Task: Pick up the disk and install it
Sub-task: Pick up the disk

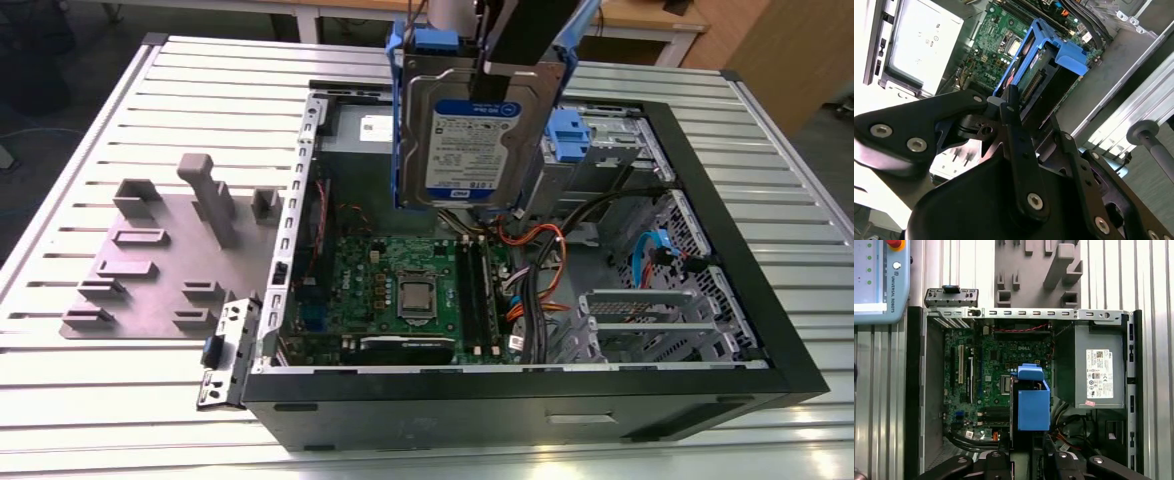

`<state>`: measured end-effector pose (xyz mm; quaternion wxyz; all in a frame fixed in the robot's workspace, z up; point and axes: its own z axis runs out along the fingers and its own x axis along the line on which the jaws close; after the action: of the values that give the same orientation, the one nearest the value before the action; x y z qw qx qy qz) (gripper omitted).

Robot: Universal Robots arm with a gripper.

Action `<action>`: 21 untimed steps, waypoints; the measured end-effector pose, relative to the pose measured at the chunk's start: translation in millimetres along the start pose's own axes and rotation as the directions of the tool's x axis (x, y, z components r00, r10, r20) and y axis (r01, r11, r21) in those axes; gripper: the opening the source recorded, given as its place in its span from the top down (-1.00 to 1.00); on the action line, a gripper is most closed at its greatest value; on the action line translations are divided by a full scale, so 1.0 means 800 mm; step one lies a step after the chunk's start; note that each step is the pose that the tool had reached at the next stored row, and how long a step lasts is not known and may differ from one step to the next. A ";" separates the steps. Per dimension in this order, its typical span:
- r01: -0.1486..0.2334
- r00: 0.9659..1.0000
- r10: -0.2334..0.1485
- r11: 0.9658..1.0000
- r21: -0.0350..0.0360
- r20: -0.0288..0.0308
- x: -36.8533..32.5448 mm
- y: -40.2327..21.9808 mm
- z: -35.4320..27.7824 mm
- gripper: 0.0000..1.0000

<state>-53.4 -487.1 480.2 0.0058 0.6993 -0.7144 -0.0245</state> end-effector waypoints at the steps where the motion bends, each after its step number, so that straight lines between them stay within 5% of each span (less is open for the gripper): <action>1: 0.000 1.000 0.000 1.000 0.000 0.000 0.0014 0.0000 0.0000 0.30; 21: -0.009 1.000 0.009 1.000 -0.001 0.000 0.0625 -0.0018 -0.0016 0.30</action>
<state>-53.0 -537.1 480.1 0.0061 0.6962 -0.7174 -0.0249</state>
